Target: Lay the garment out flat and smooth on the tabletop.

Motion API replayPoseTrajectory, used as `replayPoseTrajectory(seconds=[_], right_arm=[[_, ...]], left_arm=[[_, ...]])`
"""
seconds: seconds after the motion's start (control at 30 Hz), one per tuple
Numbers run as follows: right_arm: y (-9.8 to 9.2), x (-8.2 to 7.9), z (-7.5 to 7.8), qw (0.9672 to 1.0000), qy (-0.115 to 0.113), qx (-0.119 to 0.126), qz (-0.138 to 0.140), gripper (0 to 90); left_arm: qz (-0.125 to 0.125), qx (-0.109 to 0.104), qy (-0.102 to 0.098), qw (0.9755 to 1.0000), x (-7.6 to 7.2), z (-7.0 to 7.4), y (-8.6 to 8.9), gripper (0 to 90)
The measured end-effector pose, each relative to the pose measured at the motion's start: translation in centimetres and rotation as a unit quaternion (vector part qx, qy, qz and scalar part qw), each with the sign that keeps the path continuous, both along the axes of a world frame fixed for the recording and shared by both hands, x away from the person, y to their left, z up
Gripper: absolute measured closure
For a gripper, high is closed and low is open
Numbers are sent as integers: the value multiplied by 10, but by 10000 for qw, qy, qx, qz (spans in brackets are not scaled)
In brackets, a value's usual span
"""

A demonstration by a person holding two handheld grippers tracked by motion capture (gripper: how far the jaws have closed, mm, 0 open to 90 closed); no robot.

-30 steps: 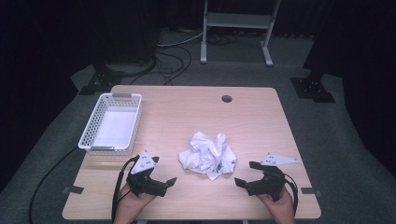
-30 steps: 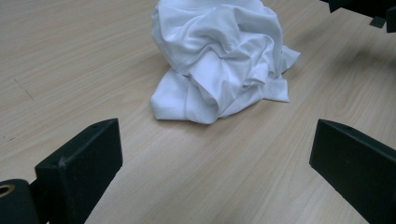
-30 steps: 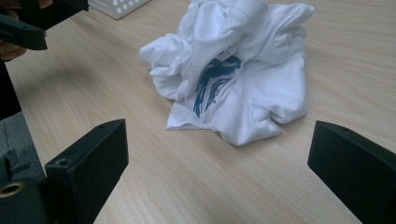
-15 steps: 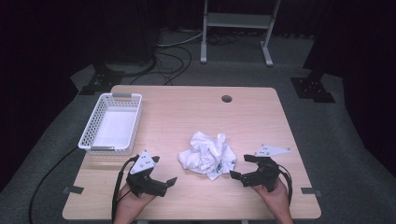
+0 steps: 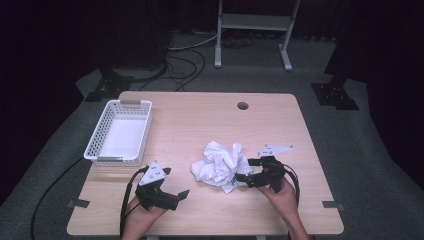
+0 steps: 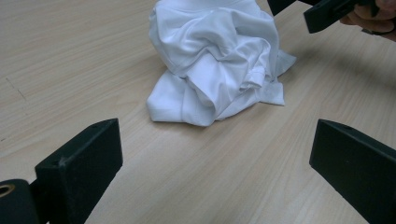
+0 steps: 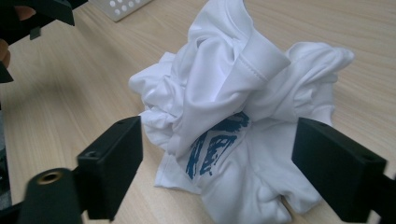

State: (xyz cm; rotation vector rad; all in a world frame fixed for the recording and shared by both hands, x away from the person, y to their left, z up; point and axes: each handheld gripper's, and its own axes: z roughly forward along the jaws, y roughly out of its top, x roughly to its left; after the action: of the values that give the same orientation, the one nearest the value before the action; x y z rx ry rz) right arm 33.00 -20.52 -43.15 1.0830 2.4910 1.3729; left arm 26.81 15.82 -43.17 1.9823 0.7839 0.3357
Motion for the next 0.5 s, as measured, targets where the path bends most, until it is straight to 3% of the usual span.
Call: replayPoseTrajectory(seconds=[0.17, 0.5], right_arm=[[6, 13, -8, 9998, 145, -115, 93, 339], [17, 25, -23, 9984, 331, -398, 220, 515]], left_arm=[[13, 31, 44, 10000, 2, -3, 1, 14], [23, 54, 56, 10000, 3, -4, 1, 14]])
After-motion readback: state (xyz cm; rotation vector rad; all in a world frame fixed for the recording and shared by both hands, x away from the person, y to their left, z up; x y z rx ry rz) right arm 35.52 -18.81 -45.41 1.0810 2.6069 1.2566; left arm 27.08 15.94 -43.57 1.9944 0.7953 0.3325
